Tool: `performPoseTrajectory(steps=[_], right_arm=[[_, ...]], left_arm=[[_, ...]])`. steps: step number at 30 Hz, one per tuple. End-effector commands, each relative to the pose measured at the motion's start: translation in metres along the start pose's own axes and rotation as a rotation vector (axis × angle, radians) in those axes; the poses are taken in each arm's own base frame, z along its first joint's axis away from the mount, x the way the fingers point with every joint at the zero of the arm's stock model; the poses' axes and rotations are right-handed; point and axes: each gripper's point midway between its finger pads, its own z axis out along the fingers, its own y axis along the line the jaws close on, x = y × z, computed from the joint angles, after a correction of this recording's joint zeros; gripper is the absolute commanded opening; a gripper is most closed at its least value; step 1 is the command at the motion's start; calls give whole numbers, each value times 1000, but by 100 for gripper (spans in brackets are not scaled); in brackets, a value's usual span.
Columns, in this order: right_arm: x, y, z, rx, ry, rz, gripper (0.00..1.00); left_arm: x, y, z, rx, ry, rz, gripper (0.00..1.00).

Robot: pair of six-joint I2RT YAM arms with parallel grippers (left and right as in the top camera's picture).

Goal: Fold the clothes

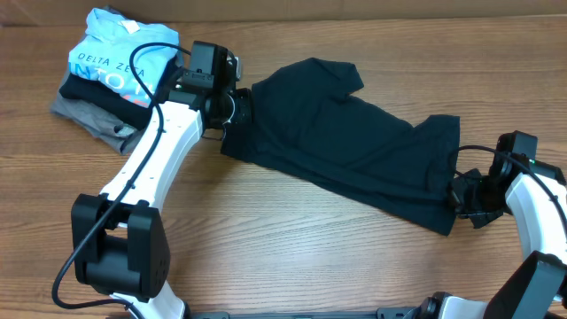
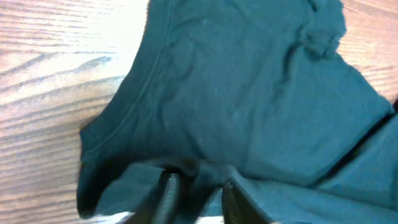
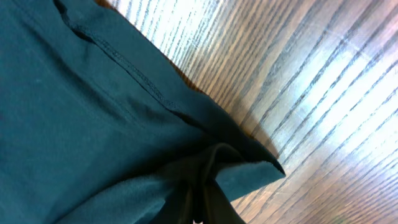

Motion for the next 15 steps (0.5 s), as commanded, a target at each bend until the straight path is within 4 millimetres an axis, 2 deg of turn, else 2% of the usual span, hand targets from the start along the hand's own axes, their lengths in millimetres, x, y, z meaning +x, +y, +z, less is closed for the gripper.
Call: performPoseTrajectory(steps=[1,6,7,9,10,11,15], right_arm=[[-4,-2,1,9,-19,9,9],[-12,-6,1,26,-55,55,12],[-13,-6,1,26,-60,65,18],[-16,-9,0,29,-66,89,52],[-18,-11,0,29,-67,97,65],[-19,-14,-1,30,-66,109,70],[-20,-29,-2,46,-38,126,70]], left_arm=[[1,13,-6,-82,-9,7,38],[13,29,-9,-165,35,35,50],[16,30,-9,-172,48,40,51],[22,36,-10,-199,69,36,56],[25,40,-10,-217,78,37,59],[27,43,-9,-230,85,42,61],[42,53,-4,-259,127,44,68]])
